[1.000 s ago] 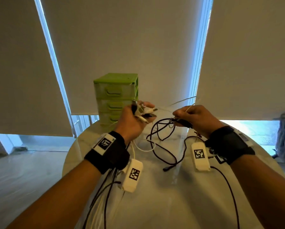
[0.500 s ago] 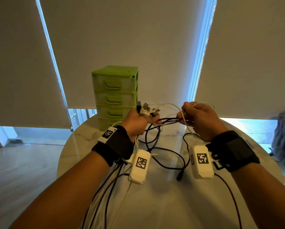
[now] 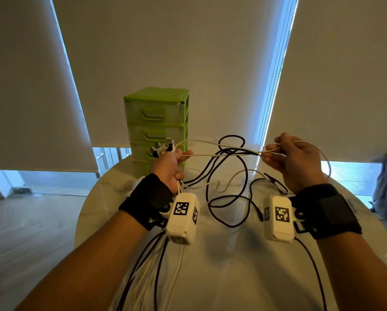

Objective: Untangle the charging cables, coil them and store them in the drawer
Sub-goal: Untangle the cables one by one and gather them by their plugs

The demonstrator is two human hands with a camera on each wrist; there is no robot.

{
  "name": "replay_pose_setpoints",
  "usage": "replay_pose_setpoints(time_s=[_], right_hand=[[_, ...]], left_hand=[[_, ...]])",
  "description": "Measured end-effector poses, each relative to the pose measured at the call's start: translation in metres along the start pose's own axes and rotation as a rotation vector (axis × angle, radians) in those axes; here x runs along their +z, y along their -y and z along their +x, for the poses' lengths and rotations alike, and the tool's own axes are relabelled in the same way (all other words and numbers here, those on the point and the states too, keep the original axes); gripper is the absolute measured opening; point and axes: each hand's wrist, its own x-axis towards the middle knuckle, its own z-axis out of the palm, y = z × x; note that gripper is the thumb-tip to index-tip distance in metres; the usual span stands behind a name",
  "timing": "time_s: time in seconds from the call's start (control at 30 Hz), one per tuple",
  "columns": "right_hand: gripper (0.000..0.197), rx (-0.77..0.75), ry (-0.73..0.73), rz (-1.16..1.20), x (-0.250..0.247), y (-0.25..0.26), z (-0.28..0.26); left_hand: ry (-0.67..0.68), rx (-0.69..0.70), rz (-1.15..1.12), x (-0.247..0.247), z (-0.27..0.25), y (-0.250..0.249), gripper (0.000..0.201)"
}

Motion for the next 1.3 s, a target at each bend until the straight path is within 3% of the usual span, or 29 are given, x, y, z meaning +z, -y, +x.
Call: replay_pose_setpoints(time_s=[0.07,0.17,0.23,0.3,0.33,0.43,0.5,0.6,0.77,0.87,1.0,1.1,1.17,1.3], right_hand=[[0.021,-0.037,-0.022,-0.031,0.003,0.000,0.000],[0.024,-0.049,-0.016,-0.145,0.001,-0.001,-0.001],[0.027,-0.046,0.033,-0.216,0.004,-0.002,-0.002],[0.029,-0.043,0.091,-0.286,0.008,-0.002,-0.002],[0.029,-0.022,0.119,-0.313,0.009,0.000,-0.002],[0.029,0.135,0.172,-0.281,0.002,0.006,-0.001],[0.028,0.183,0.190,-0.285,-0.003,0.005,-0.002],[0.026,0.197,0.149,-0.214,-0.006,0.007,-0.002],[0.018,0.241,-0.070,0.029,-0.012,0.016,0.009],[0.015,0.311,-0.138,0.161,-0.012,0.016,0.012],[0.012,0.262,-0.051,0.205,-0.015,0.020,0.015],[0.017,0.017,0.044,-0.171,-0.008,0.028,0.015],[0.016,-0.161,0.117,-0.458,0.006,0.038,0.009],[0.010,-0.303,0.327,-0.625,0.042,0.065,-0.016]], left_hand=[[0.049,-0.014,-0.136,-0.004,0.000,-0.004,0.021],[0.261,-0.041,-0.246,-0.016,-0.003,-0.019,0.024],[0.323,0.011,0.038,-0.018,-0.008,-0.021,0.018],[0.295,0.100,0.369,-0.016,-0.013,-0.019,0.011],[0.290,0.121,0.377,-0.017,-0.011,-0.019,0.010],[0.407,0.060,-0.082,-0.024,-0.006,-0.029,0.006],[0.431,0.062,-0.220,-0.030,-0.003,-0.033,0.010],[0.275,0.085,-0.180,-0.033,0.003,-0.026,0.022],[0.125,0.074,-0.227,-0.038,0.009,-0.020,0.031],[-0.055,0.039,0.040,-0.035,0.009,-0.015,0.023],[-0.179,0.157,0.436,-0.032,-0.002,-0.018,0.016],[-0.084,0.249,0.455,-0.024,-0.018,-0.027,0.017],[0.076,0.333,0.425,-0.004,-0.035,-0.031,0.022],[0.422,0.434,0.554,0.042,-0.064,-0.029,0.026]])
